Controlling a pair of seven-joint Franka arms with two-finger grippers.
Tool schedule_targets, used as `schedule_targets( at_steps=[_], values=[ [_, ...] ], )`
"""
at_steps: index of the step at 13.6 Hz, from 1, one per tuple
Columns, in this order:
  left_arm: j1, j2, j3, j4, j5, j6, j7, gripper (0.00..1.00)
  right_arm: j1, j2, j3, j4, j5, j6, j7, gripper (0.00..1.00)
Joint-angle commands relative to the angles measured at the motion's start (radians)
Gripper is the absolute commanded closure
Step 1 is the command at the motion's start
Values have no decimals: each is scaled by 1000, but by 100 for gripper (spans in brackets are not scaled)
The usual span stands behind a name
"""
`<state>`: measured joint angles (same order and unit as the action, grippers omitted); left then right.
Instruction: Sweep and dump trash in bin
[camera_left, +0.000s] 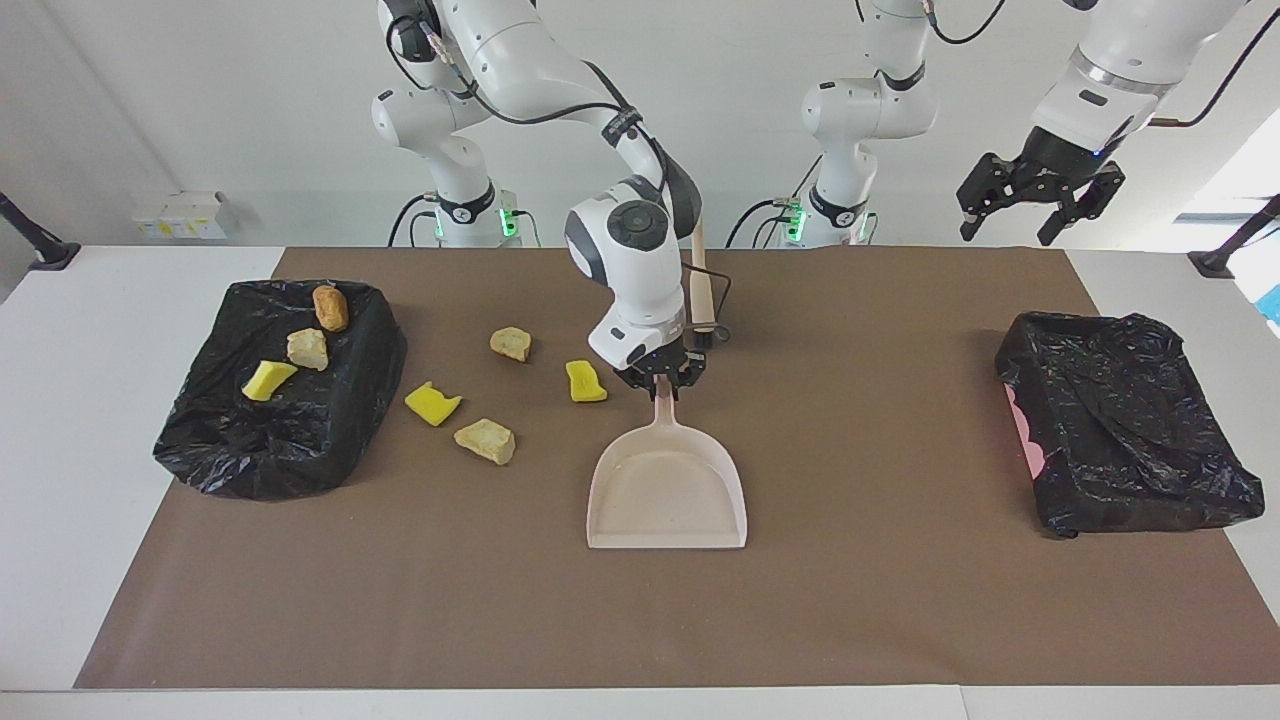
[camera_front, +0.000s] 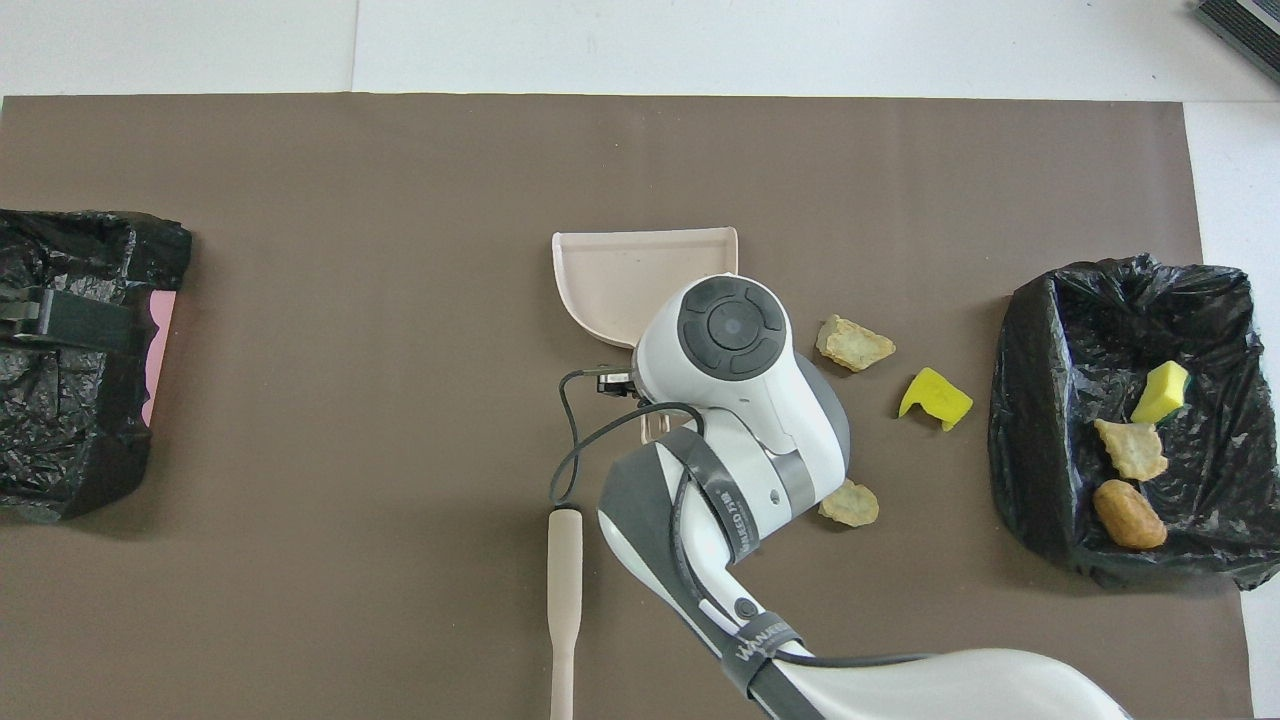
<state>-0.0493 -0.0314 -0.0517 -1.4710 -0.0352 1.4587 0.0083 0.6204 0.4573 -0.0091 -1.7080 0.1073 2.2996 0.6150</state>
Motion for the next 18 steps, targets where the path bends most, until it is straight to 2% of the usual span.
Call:
schedule_targets(
  at_steps=[1,4,8,11,13,16,18],
  values=[
    [-35,-7,10,3,35,-11,-21,0,7,8,-3,28,22,12,8,0],
    [-5,-10,13,1,31,2,-21,0,4,-51,11,18,55,-40,-12,0],
    [-1,-10,9,0,32,5,-19,0,15,-137,20,11,98,-265,-14,0],
    [-1,-4,-23,-14,35,34,-43,0,76,-190,23,-31,100,-351,18,0],
    [-14,1,-52,-67,34,104,-100,0,120,-236,23,-99,100,-341,93,0],
    [-6,10,-203,-210,34,268,-249,0,180,-298,23,-194,100,-327,127,0],
    [-4,11,-272,-302,34,394,-274,0,212,-347,24,-284,101,-280,134,0]
  ],
)
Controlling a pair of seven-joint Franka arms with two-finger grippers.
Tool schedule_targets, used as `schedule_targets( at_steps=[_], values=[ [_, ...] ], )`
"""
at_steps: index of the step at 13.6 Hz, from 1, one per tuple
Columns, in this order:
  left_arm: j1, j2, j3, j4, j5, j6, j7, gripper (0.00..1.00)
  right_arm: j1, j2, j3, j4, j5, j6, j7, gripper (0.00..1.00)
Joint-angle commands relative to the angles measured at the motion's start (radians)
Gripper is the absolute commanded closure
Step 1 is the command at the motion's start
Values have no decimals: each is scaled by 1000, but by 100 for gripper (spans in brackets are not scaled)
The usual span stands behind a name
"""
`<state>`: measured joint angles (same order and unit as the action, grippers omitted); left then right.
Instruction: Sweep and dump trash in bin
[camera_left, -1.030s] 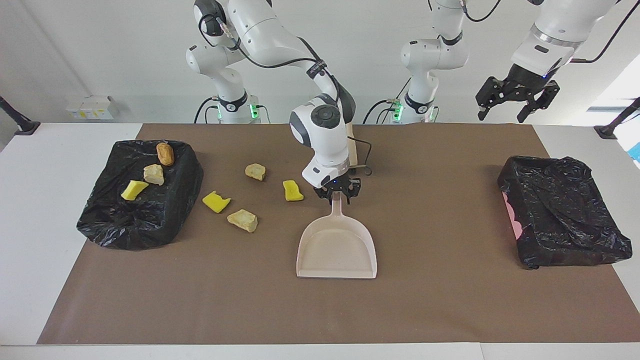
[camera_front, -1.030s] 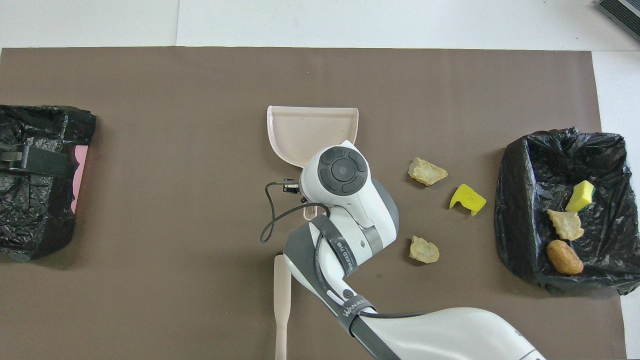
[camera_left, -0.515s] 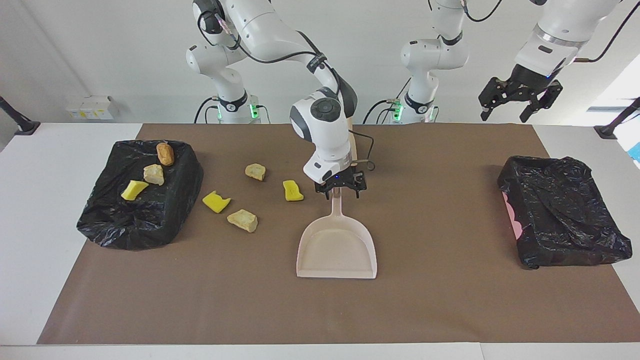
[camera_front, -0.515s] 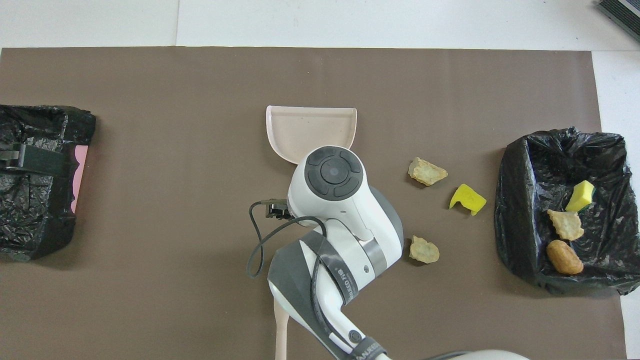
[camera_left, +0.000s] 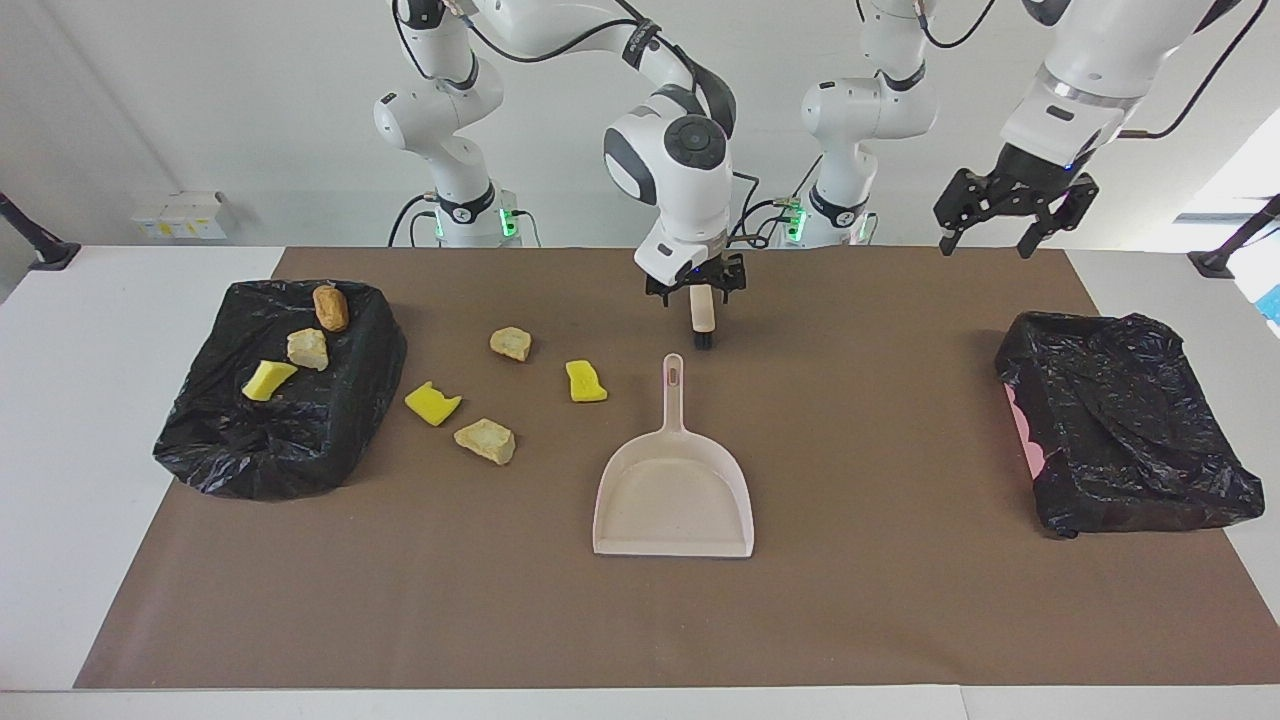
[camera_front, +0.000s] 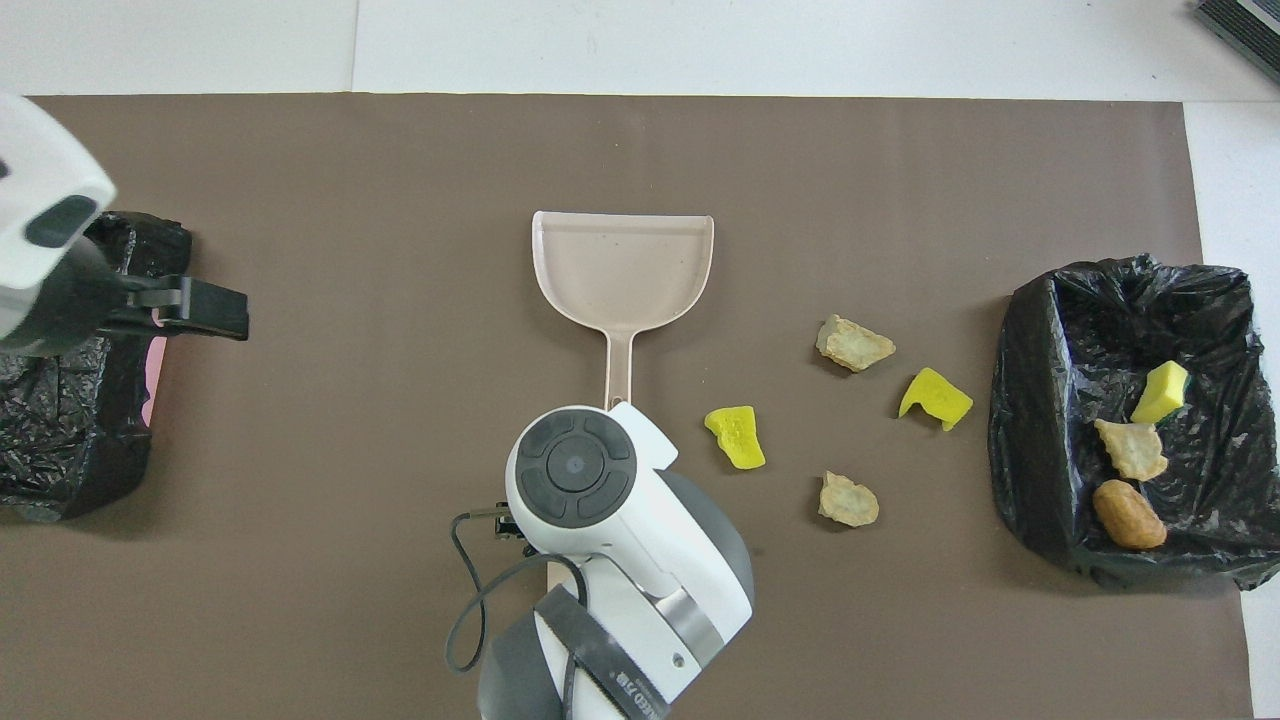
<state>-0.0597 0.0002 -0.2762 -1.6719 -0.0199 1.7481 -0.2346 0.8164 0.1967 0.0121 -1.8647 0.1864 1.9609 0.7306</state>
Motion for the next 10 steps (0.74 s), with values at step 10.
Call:
schedule_targets(
  at_steps=[10],
  values=[
    [-23,325,-331,-103,261,396,-448,0,191,-96,3,-297,61,191,210,0]
  ],
)
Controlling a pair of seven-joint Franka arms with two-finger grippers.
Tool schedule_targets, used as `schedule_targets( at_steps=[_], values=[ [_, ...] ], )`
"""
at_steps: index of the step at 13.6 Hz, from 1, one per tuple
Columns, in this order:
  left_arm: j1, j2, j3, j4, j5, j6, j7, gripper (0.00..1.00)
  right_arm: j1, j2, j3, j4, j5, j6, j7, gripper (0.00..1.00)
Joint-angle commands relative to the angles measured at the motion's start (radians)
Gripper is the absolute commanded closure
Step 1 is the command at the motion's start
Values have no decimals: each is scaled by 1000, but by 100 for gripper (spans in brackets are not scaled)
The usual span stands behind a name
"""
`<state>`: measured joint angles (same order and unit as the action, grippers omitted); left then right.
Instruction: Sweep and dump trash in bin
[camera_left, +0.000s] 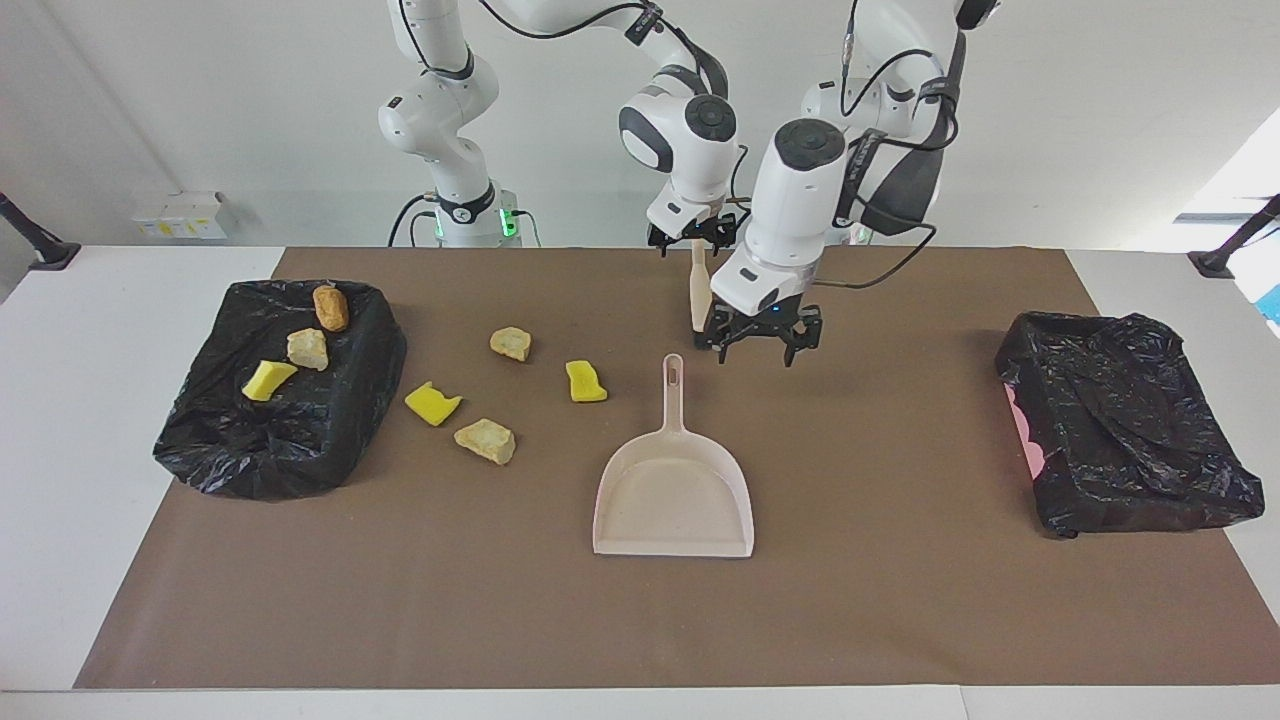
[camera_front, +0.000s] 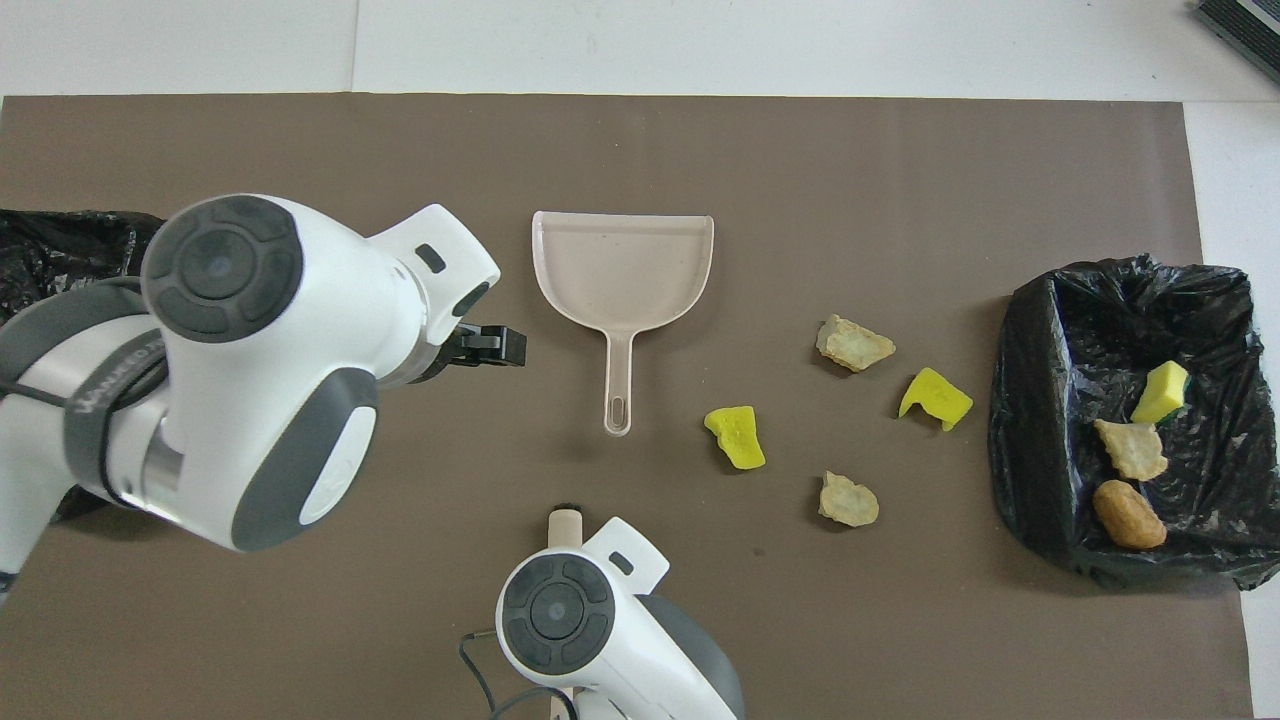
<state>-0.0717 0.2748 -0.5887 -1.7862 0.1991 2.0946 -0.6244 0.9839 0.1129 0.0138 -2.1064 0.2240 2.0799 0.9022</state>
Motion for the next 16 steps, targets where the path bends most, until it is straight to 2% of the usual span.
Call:
schedule_targets(
  at_steps=[1,6,10,13,14,15,16],
  values=[
    [-22,69,-23,11,46,88,-90,0,33,-7,2,-63,23,97,40,0],
    [-57,167,-28,16,175,151,-204,0,32,2,2,-63,28,106,24,38],
    [-60,169,-28,13,169,159,-216,0,32,4,2,-63,46,106,23,44],
    [-62,167,-30,7,168,150,-218,0,32,4,2,-63,46,104,30,64],
    [-62,167,-30,7,169,150,-218,14,32,4,2,-63,46,101,29,78],
    [-60,167,-28,7,169,147,-216,45,30,4,2,-61,47,100,32,100],
    [-60,167,-30,7,168,145,-216,78,25,8,2,-57,57,95,33,100]
  ],
)
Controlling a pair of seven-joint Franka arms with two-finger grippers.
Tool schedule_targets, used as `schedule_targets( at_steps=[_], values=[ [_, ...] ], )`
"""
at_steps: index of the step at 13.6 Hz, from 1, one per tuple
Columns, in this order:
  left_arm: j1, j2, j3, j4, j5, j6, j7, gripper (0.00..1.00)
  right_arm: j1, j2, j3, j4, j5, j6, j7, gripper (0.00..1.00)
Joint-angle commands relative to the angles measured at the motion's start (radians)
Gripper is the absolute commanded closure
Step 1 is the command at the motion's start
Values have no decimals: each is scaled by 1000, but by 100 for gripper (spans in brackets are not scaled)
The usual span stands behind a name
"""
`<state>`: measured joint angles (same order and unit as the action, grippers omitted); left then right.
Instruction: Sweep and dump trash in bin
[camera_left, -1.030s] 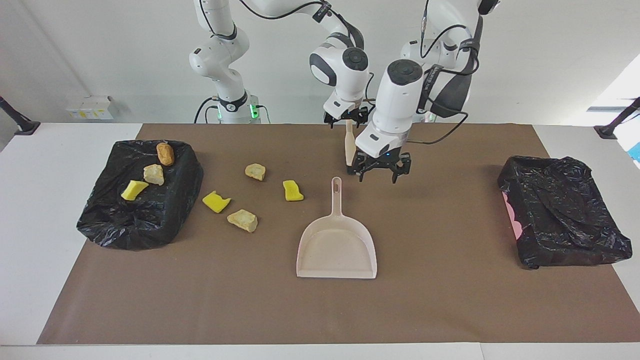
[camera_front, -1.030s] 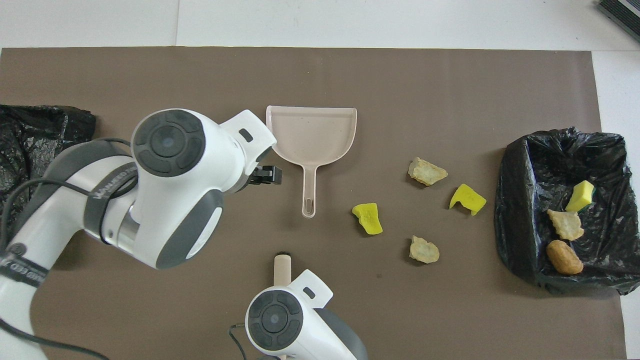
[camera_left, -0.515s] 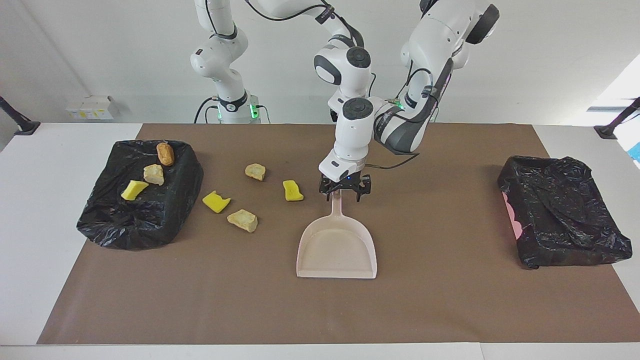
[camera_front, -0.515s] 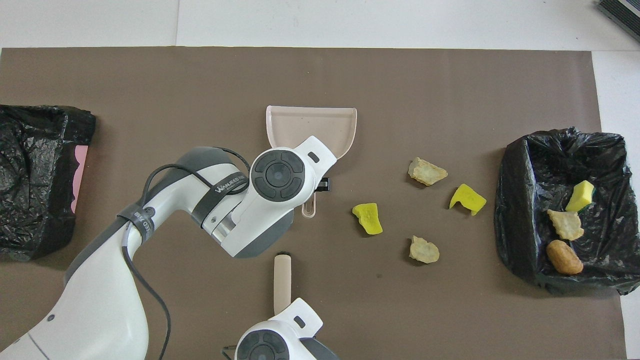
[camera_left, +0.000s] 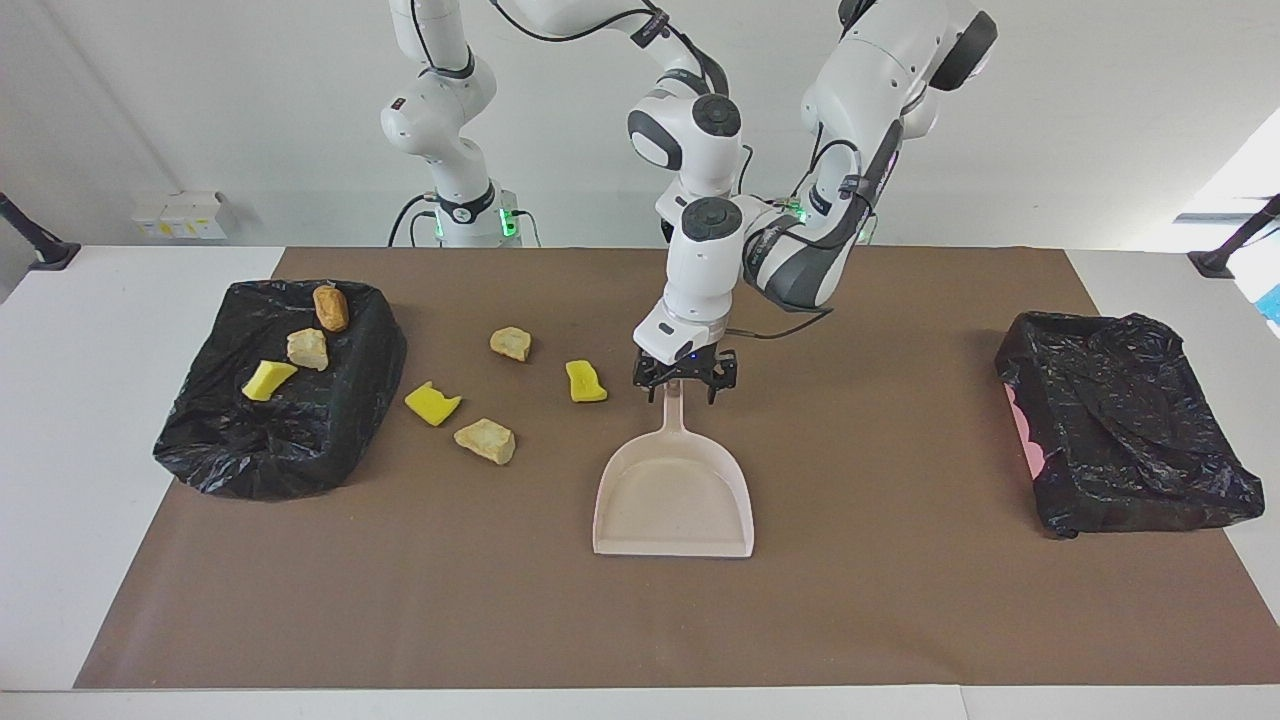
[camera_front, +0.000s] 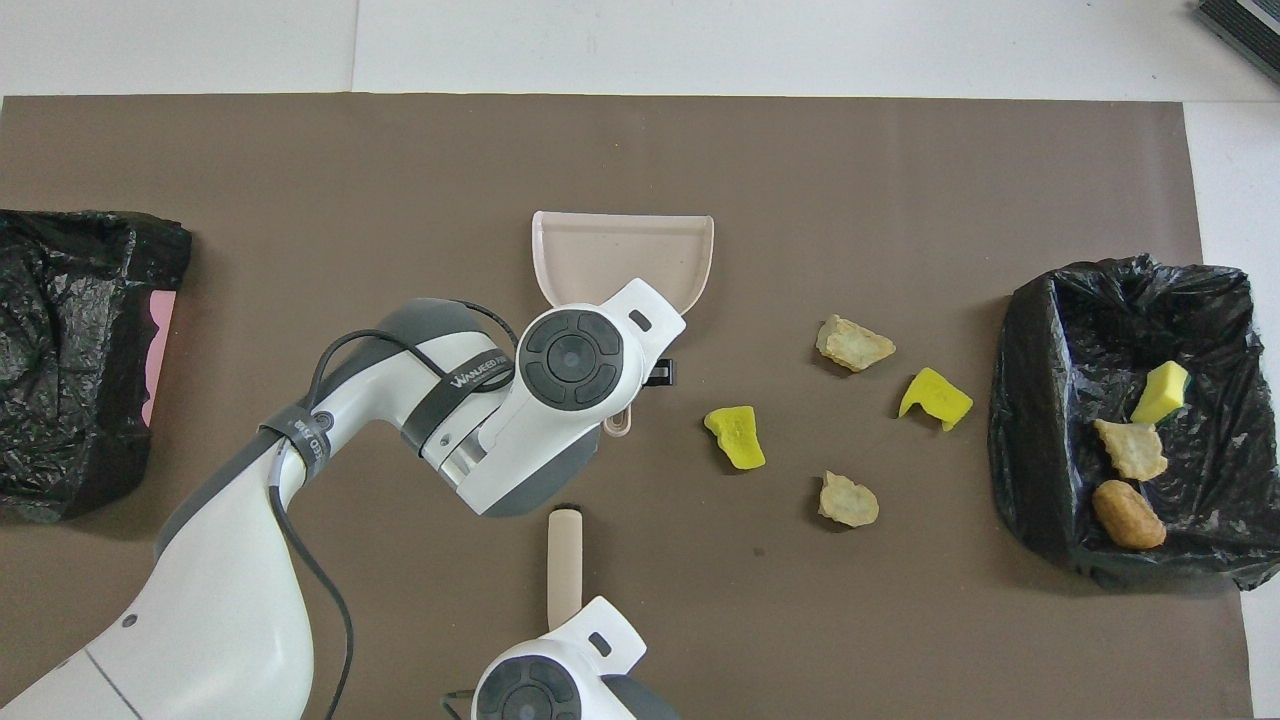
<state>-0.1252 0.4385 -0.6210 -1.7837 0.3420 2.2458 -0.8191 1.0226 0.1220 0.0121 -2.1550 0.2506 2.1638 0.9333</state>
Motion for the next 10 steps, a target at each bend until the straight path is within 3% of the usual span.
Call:
schedule_targets(
  at_steps=[1,4,7,10],
  values=[
    [-7,3,3,4,26,-6,-20,88,-18,1,2,-6,41,7,10,100],
    [-7,0,3,3,26,-21,-17,100,-59,-13,0,13,48,-10,21,100],
    [-2,-20,4,7,26,-72,8,100,-140,-21,-3,35,45,-67,1,100],
    [18,-81,10,7,22,-162,205,100,-189,-44,-7,78,42,-126,-19,100]
  ],
)
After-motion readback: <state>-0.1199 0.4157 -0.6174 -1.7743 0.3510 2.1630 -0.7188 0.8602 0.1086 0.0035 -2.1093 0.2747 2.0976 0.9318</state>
